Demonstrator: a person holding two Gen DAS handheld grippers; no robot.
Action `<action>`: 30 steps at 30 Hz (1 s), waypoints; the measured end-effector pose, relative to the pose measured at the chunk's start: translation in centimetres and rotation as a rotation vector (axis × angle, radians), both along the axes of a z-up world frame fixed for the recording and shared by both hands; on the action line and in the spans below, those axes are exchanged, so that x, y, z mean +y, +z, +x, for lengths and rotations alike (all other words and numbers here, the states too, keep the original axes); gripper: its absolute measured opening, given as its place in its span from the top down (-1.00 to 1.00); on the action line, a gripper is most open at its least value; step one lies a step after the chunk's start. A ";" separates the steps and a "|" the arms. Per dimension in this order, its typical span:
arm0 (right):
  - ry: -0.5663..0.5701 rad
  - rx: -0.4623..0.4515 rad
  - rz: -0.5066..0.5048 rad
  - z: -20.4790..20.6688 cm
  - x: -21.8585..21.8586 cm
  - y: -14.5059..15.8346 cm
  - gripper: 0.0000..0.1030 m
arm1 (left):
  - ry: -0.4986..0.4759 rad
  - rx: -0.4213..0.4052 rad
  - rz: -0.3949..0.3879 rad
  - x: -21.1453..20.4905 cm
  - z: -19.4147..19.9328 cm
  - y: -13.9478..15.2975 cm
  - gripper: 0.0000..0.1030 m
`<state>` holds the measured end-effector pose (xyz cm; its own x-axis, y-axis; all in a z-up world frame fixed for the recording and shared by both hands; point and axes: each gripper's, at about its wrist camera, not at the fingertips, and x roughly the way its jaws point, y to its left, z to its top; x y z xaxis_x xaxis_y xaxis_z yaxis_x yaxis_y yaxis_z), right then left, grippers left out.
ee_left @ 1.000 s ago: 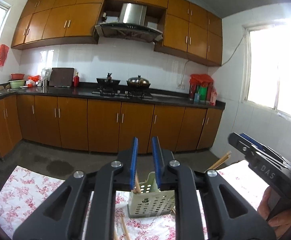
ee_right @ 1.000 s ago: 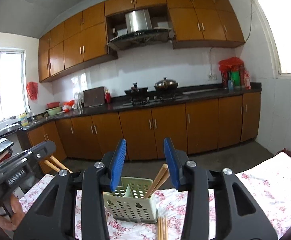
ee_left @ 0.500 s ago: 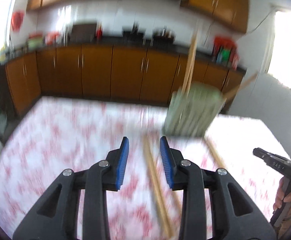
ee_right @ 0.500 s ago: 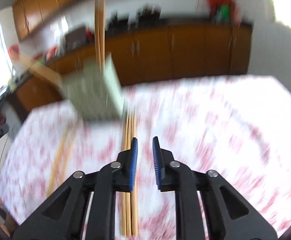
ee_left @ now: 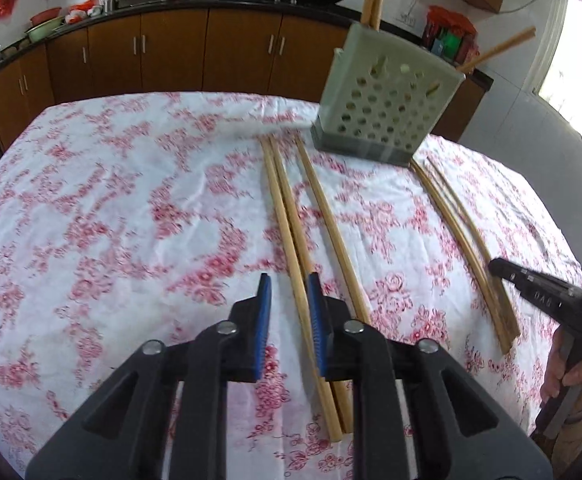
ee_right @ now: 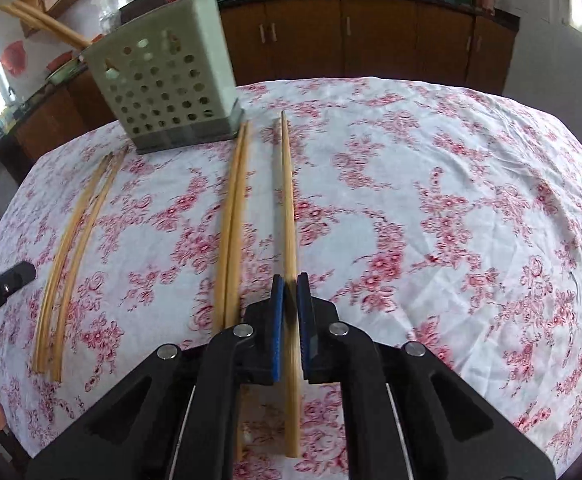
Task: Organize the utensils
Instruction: 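Lower the right tool onto a chopstick and close it while the left tool grasps another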
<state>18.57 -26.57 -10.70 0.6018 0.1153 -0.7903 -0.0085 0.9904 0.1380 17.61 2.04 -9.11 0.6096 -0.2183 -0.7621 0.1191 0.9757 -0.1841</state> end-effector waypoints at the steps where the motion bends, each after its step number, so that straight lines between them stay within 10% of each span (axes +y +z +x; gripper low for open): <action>1: -0.005 0.000 0.008 0.0 -0.2 -0.1 0.85 | -0.005 0.006 0.006 -0.2 0.0 -0.2 0.65; 30: -0.060 -0.048 -0.054 0.3 -2.0 -0.3 0.85 | 0.111 0.018 0.122 2.5 3.0 -1.2 0.84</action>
<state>18.84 -28.59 -10.97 0.6438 0.0361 -0.7643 0.0458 0.9953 0.0856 20.59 4.57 -10.32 0.6109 -0.0554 -0.7897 0.0070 0.9979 -0.0647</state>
